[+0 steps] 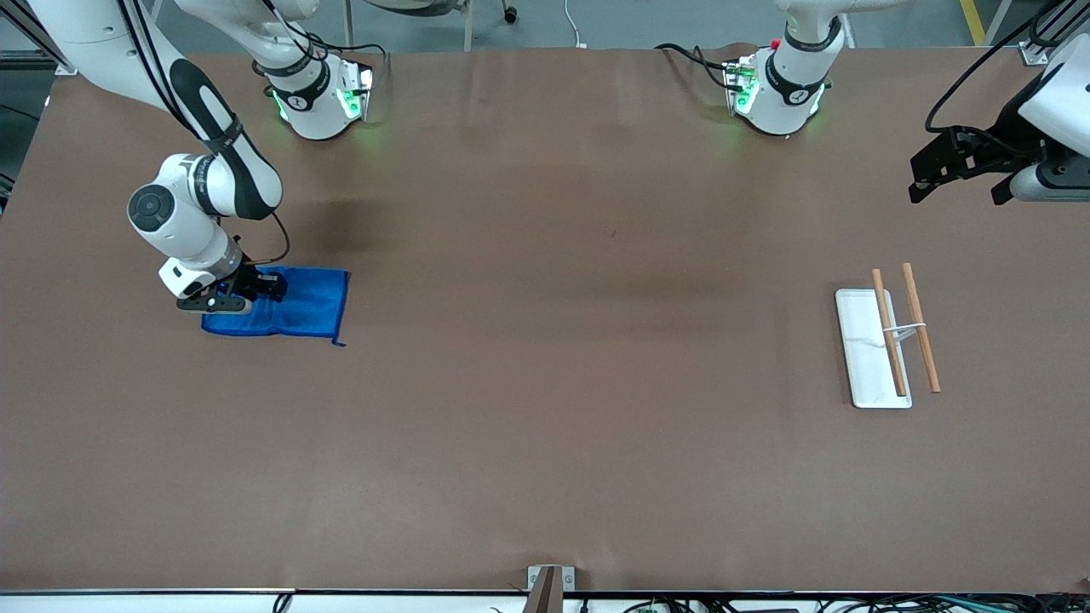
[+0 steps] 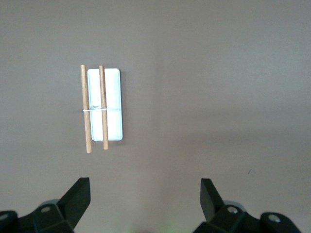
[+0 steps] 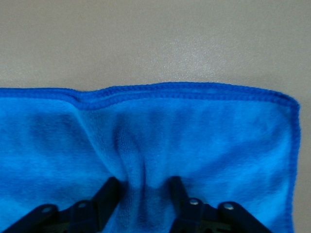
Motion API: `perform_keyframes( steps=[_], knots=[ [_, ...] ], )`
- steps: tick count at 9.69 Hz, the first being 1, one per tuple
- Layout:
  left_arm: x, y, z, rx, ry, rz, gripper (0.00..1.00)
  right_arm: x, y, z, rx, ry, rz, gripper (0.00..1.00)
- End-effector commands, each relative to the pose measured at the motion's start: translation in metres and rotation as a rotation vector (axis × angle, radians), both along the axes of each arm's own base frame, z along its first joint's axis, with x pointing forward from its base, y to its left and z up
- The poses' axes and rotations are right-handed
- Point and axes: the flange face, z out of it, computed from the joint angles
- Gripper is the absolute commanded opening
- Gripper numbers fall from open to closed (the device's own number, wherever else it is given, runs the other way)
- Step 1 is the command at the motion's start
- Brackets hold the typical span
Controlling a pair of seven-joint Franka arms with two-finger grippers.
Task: Right arm passes towel to left arm to hang
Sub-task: 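Lower the right gripper onto the blue towel and grasp its edge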
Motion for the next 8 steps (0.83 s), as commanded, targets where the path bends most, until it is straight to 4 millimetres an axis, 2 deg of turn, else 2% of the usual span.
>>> perform_keyframes(
  steps=[1,2,3,5,6,7,8],
  knots=[
    [0.002,0.001,-0.013,0.019,0.036,-0.021,1.0,-0.009,0.0,-0.005,-0.003,0.013,0.005,0.0],
    [0.002,0.001,-0.014,0.02,0.039,-0.022,1.0,-0.006,0.004,0.001,-0.001,0.017,0.008,0.0],
    [0.002,0.001,-0.015,0.02,0.045,-0.022,1.0,0.007,0.006,0.031,0.003,0.064,0.012,0.0],
    [0.003,0.001,-0.016,0.014,0.047,-0.043,1.0,0.044,0.013,0.105,0.01,0.204,0.016,0.0],
    [0.004,0.003,-0.016,0.003,0.046,-0.076,1.0,0.07,0.023,0.152,0.016,0.23,0.024,0.0],
    [0.006,0.004,-0.015,-0.007,0.042,-0.093,1.0,0.09,0.036,0.192,0.015,0.241,0.028,0.0],
    [0.009,0.011,-0.019,-0.045,0.05,-0.082,1.0,0.102,0.059,0.22,0.009,0.238,0.002,0.0]
  ],
)
